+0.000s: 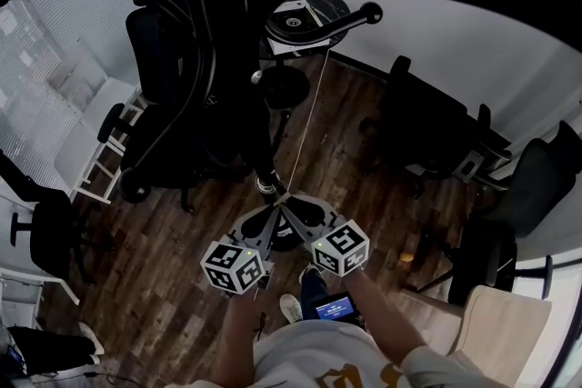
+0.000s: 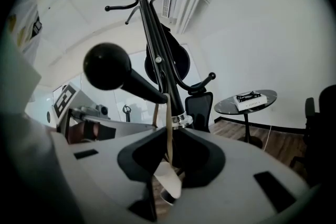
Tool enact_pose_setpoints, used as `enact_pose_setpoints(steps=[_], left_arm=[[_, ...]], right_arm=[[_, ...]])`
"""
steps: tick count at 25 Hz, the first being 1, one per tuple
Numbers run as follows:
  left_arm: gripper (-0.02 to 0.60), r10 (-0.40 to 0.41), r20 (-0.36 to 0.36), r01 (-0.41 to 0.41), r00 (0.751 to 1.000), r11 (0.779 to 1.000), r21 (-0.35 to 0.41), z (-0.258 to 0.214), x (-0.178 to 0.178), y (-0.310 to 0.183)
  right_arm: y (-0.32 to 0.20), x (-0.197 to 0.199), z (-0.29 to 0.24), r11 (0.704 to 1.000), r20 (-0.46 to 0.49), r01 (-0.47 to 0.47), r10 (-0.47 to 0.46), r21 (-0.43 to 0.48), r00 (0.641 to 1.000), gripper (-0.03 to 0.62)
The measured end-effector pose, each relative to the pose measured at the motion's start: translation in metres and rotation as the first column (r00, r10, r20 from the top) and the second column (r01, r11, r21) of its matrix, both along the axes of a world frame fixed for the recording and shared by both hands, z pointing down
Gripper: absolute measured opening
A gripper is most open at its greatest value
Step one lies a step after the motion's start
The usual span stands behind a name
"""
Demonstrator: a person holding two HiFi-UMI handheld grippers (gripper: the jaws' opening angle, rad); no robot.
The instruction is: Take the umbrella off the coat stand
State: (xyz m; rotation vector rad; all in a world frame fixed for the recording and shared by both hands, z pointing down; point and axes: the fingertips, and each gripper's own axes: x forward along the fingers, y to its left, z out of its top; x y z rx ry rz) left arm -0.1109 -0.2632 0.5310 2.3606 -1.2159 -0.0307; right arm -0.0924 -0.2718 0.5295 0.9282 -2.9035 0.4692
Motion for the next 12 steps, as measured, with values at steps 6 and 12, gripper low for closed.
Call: enact_pose_setpoints(steps=[6, 12], left_arm=[[0.025, 0.000, -0.014, 0.000, 1.000, 1.000, -0.005, -0.0002, -0.0031, -0.0012], [0.025, 0.002, -0.034, -0.002, 0.999, 1.000, -0.007, -0.0013, -0.0052, -0.0018]], right_arm=[[-0.0001, 0.0070, 0.0016, 1.000, 0.067, -0.013, 0.015, -0.025, 0.998, 0.086], [0.0046, 0.0022, -0.0046, 0.999, 0.079, -0.028, 0.026, 0.017, 0.997, 0.083]])
